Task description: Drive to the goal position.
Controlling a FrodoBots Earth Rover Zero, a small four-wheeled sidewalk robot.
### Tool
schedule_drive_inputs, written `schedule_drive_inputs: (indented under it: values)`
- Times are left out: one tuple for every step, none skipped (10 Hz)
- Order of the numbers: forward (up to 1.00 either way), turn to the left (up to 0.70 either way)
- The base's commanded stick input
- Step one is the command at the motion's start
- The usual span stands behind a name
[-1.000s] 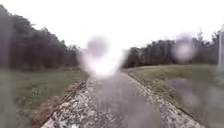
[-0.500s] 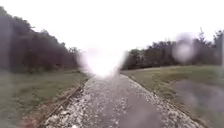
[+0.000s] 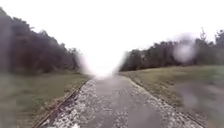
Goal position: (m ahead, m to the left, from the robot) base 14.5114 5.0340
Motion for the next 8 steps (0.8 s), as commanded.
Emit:
schedule_drive_inputs:
  values:
    - [0.70, 0.00]
    - [0.70, 0.00]
    - [0.70, 0.00]
    - [0.70, 0.00]
    - [0.70, 0.00]
    - [0.70, 0.00]
    - [0.70, 0.00]
    - [0.70, 0.00]
